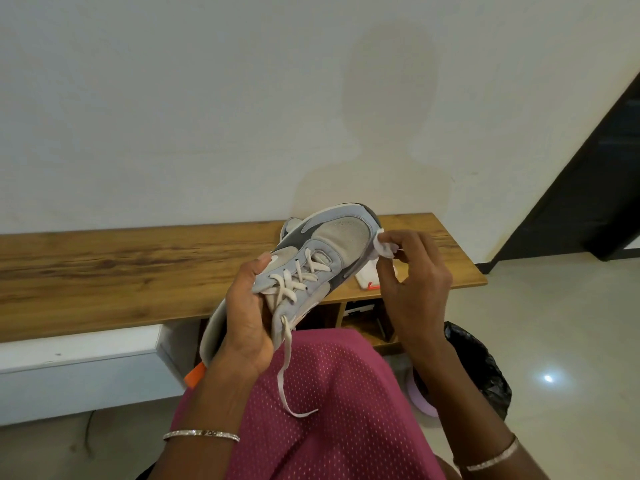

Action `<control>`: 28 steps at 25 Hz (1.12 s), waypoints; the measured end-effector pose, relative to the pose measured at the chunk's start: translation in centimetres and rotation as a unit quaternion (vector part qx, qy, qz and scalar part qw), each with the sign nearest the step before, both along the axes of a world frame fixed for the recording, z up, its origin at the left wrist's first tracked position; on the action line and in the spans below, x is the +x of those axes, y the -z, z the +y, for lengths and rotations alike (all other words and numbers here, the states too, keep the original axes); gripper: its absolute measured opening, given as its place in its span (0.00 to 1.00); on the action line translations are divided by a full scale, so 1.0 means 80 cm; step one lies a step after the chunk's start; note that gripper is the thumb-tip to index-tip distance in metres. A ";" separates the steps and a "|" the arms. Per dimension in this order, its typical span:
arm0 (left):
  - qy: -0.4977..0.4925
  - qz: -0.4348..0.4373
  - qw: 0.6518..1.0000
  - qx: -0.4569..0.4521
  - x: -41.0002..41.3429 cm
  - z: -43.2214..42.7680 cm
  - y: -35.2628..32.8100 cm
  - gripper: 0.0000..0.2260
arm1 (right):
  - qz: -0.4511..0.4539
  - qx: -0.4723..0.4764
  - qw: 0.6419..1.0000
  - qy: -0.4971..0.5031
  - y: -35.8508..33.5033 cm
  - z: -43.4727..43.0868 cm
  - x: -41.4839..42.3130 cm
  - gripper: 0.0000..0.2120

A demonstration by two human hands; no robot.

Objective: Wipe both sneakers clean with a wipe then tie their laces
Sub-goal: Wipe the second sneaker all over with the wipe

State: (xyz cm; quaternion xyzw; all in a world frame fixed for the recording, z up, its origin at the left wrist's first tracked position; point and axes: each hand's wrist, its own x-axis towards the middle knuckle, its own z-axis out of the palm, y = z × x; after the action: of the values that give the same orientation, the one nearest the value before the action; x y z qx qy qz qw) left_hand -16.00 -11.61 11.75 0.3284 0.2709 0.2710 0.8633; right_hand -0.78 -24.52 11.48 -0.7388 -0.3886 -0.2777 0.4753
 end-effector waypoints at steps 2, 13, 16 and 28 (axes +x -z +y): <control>-0.007 0.008 1.000 0.000 0.001 0.003 0.001 0.30 | -0.007 -0.001 1.000 0.001 0.005 0.001 -0.008 0.11; 0.008 0.019 0.999 0.027 0.002 0.001 0.000 0.28 | -0.013 0.004 1.000 0.007 -0.005 0.000 0.012 0.09; 0.003 0.025 0.999 0.028 0.002 0.004 0.005 0.27 | 0.009 -0.016 1.000 -0.018 0.009 -0.004 0.001 0.11; 0.008 0.064 0.988 0.143 0.004 0.003 0.012 0.31 | 0.079 -0.017 0.996 -0.038 -0.004 -0.004 0.021 0.09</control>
State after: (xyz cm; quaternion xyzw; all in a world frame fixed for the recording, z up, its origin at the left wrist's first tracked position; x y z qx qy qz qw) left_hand -15.70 -11.39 10.82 0.4674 0.2817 0.2783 0.7904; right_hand 0.93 -24.84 11.80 -0.7511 -0.3822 -0.1941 0.5020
